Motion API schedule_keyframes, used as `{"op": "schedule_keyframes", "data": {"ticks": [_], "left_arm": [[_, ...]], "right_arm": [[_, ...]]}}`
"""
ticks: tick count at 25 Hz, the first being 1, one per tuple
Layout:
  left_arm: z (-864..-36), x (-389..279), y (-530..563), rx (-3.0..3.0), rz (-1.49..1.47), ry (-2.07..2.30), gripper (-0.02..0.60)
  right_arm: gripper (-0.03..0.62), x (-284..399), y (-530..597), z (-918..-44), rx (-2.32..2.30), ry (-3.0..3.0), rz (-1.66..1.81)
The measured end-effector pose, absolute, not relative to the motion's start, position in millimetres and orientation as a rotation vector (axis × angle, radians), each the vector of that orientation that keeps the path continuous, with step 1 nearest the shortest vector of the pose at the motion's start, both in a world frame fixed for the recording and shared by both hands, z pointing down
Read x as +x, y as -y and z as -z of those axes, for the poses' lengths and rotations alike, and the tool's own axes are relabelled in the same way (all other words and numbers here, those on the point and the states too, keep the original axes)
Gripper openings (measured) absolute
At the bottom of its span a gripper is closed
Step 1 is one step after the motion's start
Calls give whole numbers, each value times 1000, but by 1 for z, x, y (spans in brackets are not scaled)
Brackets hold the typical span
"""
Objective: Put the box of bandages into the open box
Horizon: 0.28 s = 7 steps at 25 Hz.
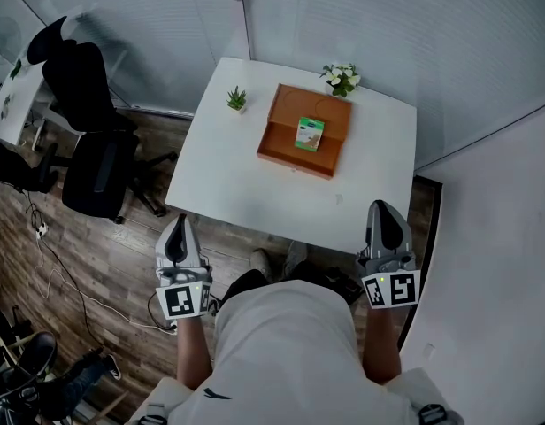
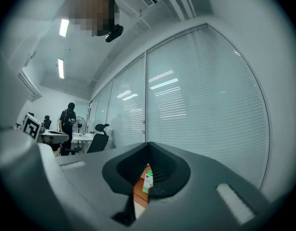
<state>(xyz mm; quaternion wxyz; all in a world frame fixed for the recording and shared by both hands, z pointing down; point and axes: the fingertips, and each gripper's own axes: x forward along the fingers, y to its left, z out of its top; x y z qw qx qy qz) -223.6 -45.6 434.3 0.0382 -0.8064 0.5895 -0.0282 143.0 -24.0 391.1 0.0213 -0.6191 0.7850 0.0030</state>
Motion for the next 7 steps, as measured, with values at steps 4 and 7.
{"op": "schedule_keyframes", "data": {"ticks": [4,7], "left_arm": [[-433,-224,46,-2479,83,-1797,6],[-434,-226,45,-2478,87,-1798,6]], "right_arm": [[2,142,21,-393,-1925,-2426,10],[2,140,20,-396,-1925,-2432,19]]}}
